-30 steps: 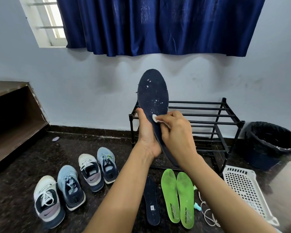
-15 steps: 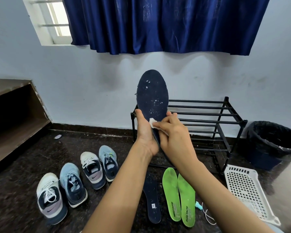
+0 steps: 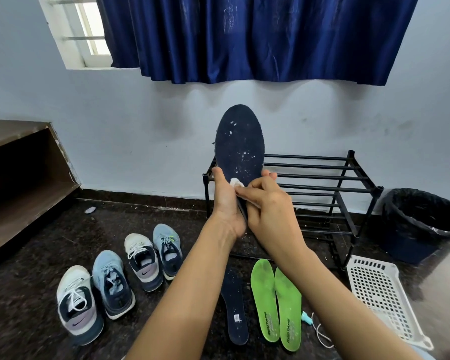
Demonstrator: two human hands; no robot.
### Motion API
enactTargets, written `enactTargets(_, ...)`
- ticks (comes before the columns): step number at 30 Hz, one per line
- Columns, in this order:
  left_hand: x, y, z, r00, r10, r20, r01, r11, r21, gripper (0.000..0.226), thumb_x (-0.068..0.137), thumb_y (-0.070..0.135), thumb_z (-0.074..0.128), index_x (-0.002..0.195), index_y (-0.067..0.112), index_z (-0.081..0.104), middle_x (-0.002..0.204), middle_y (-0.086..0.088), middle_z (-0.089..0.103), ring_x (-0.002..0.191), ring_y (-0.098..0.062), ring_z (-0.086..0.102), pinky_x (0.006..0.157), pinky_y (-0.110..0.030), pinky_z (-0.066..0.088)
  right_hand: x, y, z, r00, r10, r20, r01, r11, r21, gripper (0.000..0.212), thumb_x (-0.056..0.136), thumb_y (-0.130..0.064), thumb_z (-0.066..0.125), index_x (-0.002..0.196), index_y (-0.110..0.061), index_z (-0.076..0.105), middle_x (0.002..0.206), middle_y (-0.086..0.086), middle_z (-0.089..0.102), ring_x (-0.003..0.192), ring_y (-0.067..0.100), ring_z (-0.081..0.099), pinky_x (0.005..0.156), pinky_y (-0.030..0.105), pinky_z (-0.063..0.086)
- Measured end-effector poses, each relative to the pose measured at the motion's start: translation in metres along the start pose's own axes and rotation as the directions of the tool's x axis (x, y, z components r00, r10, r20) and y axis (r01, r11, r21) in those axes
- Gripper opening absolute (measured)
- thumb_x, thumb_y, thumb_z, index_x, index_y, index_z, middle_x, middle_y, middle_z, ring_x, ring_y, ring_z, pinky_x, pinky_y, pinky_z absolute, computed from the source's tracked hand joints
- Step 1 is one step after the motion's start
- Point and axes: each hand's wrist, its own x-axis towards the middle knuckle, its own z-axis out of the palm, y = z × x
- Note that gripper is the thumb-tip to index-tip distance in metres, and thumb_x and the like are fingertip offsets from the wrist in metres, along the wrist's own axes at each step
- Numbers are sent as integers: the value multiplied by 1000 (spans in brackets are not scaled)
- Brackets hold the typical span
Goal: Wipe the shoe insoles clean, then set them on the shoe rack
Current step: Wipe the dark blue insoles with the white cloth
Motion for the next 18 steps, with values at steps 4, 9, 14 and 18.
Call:
enactTargets(4,0,4,-3,1000,29,7,-28,997,-76,85,92,74,9,106,9,63,82,-8,65,89,-20,71,82,-27,54,-6,2,-2,997,-48,67,50,998,-25,27,88,-16,51,100,-9,74,81,7,55,86,30,61,66,36,51)
enactTargets(9,-5,-3,2,1000,25,4,-25,1000,-1,87,89,77,11,106,14,68,97,-8,72,90,-19,70,83,-28,54,6,12,-2,997,-50,52,57,987,-149,29,93,-21,48,110,-8,68,85,7,50,77,26,52,60,40,49)
enactTargets(14,-3,2,2,999,47,21,-46,999,-25,90,89,77,5,104,12,66,87,-5,68,92,-16,70,88,-30,54,-12,8,-1,997,-35,71,44,989,-141,30,93,-18,47,113,-9,67,83,6,49,79,24,55,61,34,49)
enactTargets(18,-4,0,4,999,42,32,-41,999,-25,90,87,79,6,107,15,65,86,-4,69,89,-17,69,81,-27,55,-3,13,5,996,81,48,-74,988,-136,29,99,-29,45,112,-10,63,84,-4,45,74,10,46,61,27,39)
